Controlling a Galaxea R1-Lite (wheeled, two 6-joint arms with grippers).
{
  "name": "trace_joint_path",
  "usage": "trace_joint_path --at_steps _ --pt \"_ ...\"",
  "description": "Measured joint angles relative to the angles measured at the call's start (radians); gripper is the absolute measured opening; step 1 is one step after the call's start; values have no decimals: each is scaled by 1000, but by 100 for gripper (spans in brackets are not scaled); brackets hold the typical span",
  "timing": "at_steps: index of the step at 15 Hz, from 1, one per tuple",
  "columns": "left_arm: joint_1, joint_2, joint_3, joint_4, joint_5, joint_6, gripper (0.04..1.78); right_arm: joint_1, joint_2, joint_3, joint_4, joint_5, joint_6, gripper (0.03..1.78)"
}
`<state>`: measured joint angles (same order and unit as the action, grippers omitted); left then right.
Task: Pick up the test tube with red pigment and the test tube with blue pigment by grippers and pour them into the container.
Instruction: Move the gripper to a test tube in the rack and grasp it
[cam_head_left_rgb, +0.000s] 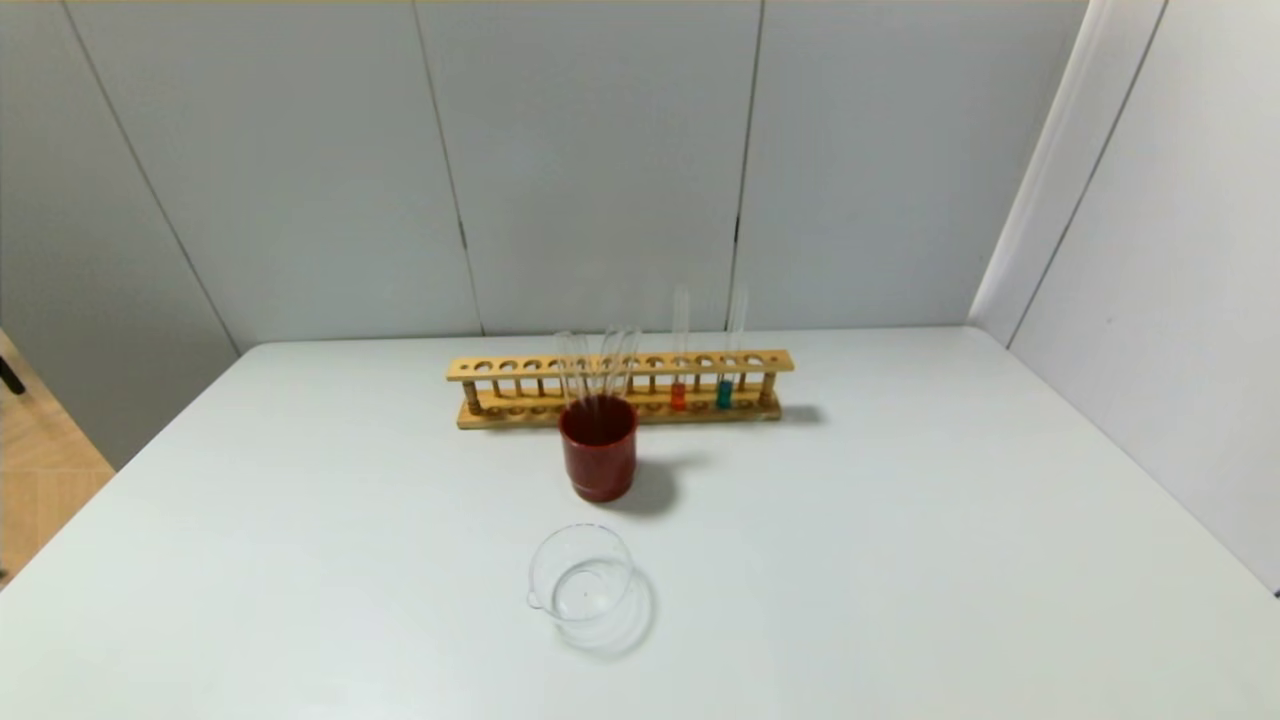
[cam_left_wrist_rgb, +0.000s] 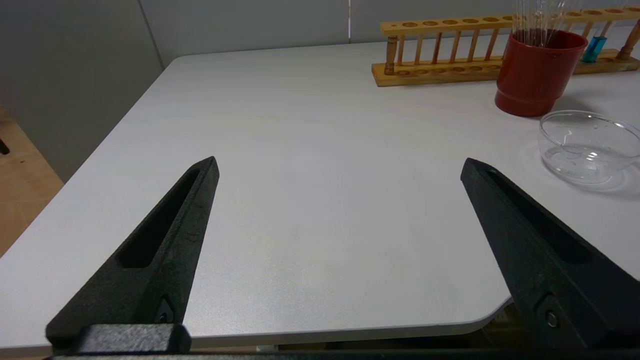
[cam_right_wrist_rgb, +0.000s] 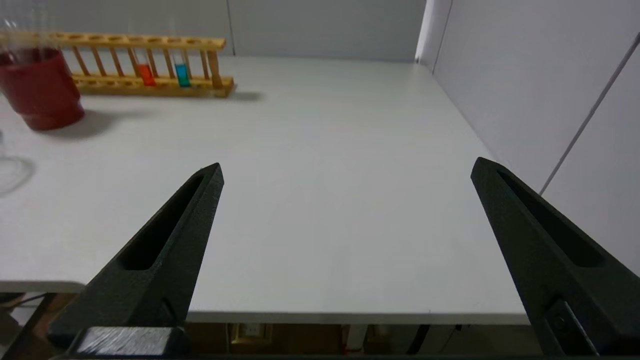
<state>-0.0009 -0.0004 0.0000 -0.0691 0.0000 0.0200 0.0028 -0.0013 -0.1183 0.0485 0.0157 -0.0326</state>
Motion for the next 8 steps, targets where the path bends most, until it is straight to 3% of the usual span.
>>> trace_joint_path --at_steps 5,8 --pt "-1 0 0 0 0 0 171 1 22 -301 257 104 -23 174" --pt "0 0 0 0 0 0 171 7 128 -477 283 126 -24 174"
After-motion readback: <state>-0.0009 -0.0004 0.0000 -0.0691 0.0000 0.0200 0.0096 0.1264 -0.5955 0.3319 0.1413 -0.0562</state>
